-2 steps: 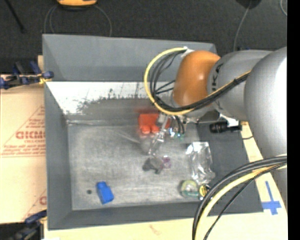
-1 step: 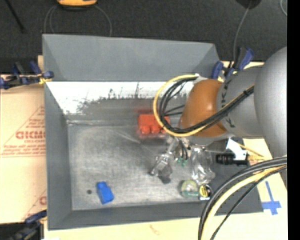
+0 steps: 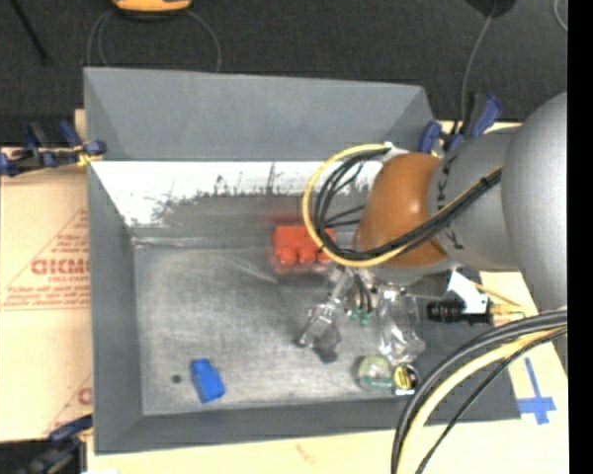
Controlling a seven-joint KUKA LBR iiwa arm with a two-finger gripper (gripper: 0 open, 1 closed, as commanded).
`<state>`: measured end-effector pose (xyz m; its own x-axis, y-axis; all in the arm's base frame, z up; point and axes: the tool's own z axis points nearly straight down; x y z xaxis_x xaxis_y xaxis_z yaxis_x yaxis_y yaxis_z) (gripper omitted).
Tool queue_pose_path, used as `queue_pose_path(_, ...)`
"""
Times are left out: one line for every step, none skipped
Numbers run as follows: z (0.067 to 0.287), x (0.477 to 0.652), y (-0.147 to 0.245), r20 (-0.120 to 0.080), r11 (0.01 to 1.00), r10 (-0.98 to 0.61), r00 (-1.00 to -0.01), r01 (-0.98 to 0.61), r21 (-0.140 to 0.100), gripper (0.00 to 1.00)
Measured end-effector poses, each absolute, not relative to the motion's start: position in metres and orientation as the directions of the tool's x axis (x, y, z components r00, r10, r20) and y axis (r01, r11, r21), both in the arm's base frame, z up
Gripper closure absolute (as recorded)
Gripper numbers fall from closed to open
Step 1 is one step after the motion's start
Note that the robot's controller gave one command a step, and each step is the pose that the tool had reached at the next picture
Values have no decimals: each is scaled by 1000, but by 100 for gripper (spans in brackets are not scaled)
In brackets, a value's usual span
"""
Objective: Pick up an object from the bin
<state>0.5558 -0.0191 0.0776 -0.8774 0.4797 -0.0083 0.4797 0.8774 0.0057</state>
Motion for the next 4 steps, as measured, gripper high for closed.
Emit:
queue_pose_path(78,557,-19,-6,878,478,-878,478,4,0)
queue_pose_path(80,558,-19,-5,878,479,-878,479,4,100)
queue_pose_path(114,559,-20,-6,879,476,-879,476,3,100)
queue_pose_path(184,562,-21,-9,882,471,-882,471,4,100)
